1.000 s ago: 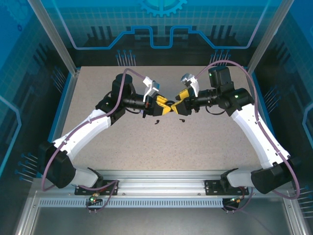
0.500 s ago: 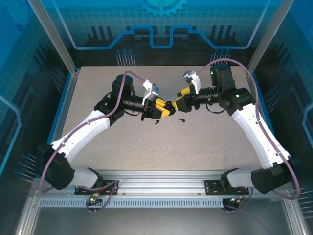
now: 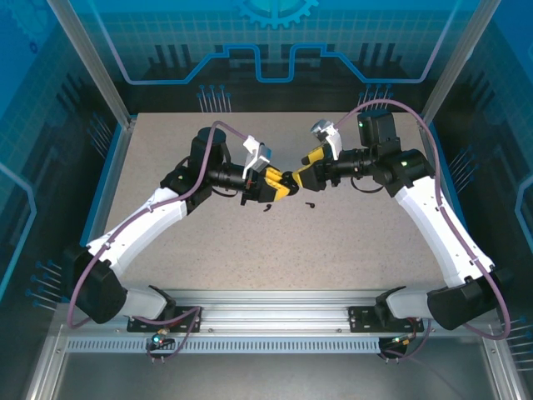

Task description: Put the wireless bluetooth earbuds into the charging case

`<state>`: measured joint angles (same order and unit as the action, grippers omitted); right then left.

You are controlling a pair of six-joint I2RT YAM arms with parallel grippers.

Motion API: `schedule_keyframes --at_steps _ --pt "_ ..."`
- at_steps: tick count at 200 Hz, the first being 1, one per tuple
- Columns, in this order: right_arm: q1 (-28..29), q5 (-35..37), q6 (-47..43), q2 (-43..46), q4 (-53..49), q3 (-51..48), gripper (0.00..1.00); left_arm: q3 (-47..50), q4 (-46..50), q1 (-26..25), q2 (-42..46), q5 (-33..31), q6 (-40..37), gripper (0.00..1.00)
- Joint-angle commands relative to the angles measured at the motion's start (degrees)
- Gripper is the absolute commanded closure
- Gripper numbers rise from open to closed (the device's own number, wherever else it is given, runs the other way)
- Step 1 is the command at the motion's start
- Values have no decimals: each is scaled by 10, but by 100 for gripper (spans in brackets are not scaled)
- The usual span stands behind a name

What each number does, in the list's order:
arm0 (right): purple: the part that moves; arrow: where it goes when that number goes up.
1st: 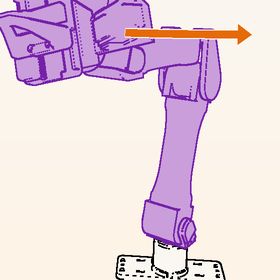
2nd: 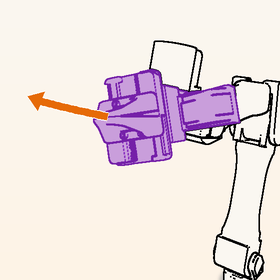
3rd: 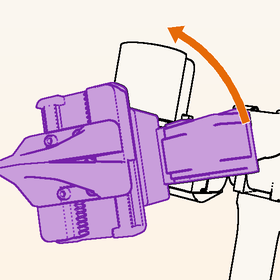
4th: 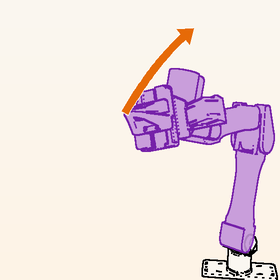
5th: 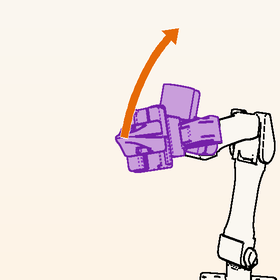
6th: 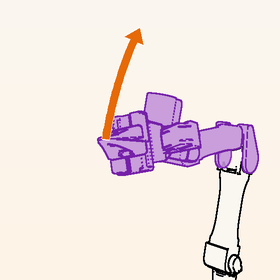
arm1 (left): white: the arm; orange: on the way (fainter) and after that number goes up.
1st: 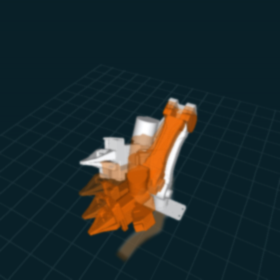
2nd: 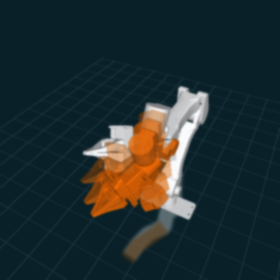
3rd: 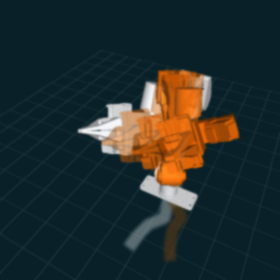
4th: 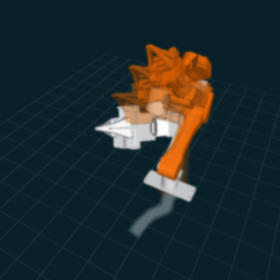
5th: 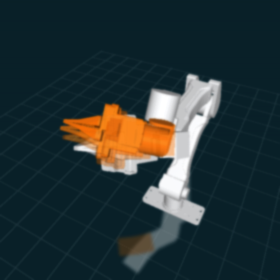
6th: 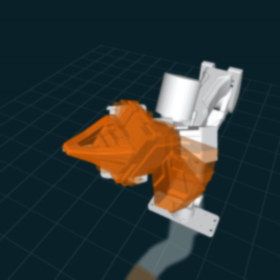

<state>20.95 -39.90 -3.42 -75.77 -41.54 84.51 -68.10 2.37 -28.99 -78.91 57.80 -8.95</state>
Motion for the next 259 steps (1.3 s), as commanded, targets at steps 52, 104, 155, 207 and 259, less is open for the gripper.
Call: schedule_keyframes --at_steps 52,104,155,207,259 --pt "-7 7 -1 9 0 10 32 -11 -35 -12 9 19 9 100" --pt "-7 -9 -4 15 4 11 32 -13 -24 -11 8 13 8 100" --pt "-7 -18 -13 19 -4 11 32 -19 -20 -11 1 6 13 100" --pt "1 -27 -37 5 -32 13 31 -24 -20 -11 1 6 19 100" --pt "13 -27 -58 -12 -57 19 33 -31 -18 -11 0 12 24 100"
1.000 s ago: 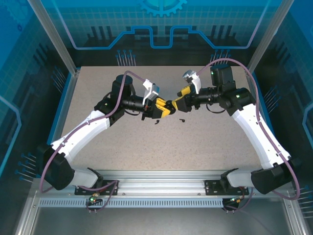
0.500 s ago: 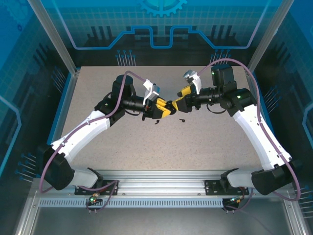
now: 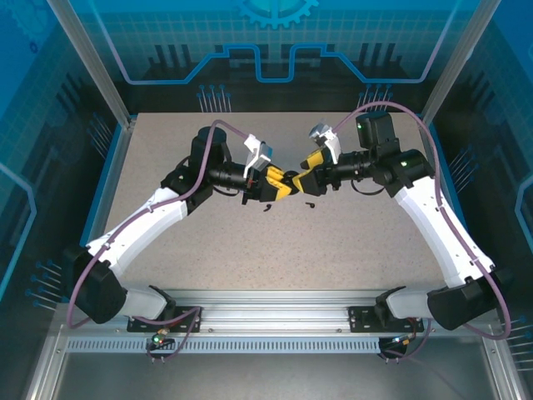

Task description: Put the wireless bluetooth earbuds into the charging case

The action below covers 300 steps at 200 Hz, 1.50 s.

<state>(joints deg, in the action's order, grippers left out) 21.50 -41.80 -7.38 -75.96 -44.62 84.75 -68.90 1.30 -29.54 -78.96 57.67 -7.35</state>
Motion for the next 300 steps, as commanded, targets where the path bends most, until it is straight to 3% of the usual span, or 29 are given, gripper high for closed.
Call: schedule_keyframes --at_steps 1,28,78,119,203,300 --pt "7 -8 -18 -11 -27 17 33 -22 -8 -6 1 13 9 100" --pt "8 -16 -19 -12 -27 21 40 -25 3 -6 3 20 0 100" --pt "8 -50 -19 -6 -22 24 72 -28 20 -6 -3 12 -11 99" --pt "8 -58 -20 3 -18 22 84 -31 20 -6 -7 -1 -7 93" --pt "0 -80 -1 16 13 15 90 -30 15 -5 -8 -2 -2 79" --pt "-10 -94 7 25 25 10 93 -39 8 -6 -20 2 12 72"
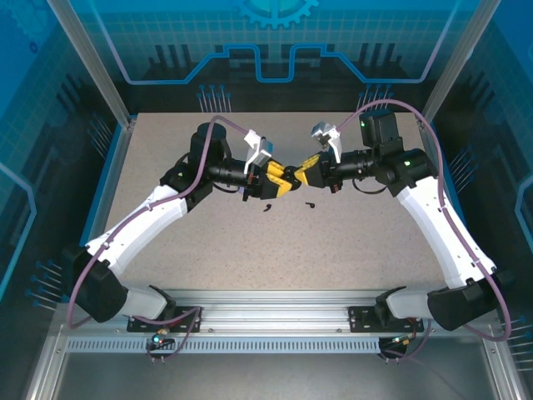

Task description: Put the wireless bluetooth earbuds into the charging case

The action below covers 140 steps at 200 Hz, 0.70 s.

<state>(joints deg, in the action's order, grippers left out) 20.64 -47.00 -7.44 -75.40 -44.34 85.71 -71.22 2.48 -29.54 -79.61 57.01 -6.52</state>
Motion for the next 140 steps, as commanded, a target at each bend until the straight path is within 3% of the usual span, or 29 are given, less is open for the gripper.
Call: schedule_keyframes --at_steps 1,82,140 --pt "-2 -42 8 19 22 0 93 -16 -3 -6 -13 9 3 71" --pt "-5 -46 14 25 31 -3 100 -18 -1 -6 -18 -1 11 64" --pt "-7 -43 17 23 34 -7 100 -19 -4 -6 -18 2 19 69"
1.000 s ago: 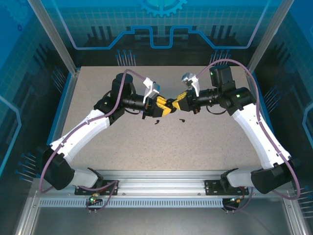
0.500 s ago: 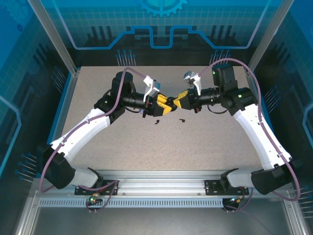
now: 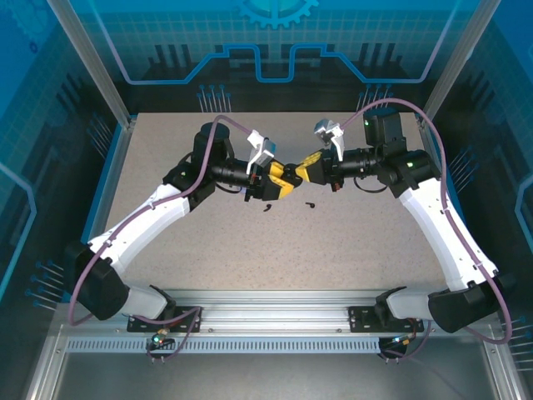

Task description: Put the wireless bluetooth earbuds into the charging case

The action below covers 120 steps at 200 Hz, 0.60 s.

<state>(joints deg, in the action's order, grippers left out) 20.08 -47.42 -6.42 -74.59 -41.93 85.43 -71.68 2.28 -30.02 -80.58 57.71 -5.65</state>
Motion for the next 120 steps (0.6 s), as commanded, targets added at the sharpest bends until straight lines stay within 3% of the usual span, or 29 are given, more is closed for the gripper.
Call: schedule_keyframes --at_steps 1,58,76,120 --pt "-1 -40 7 15 10 -4 100 -14 -2 -1 -8 -5 11 69" --pt "-1 -38 7 13 7 -4 100 -14 -17 -1 -7 1 27 63" --pt "-2 -40 5 14 6 -4 100 -16 -18 -1 -11 4 31 67" --pt "1 -40 -5 16 -7 -6 100 -27 -3 0 -22 0 31 88"
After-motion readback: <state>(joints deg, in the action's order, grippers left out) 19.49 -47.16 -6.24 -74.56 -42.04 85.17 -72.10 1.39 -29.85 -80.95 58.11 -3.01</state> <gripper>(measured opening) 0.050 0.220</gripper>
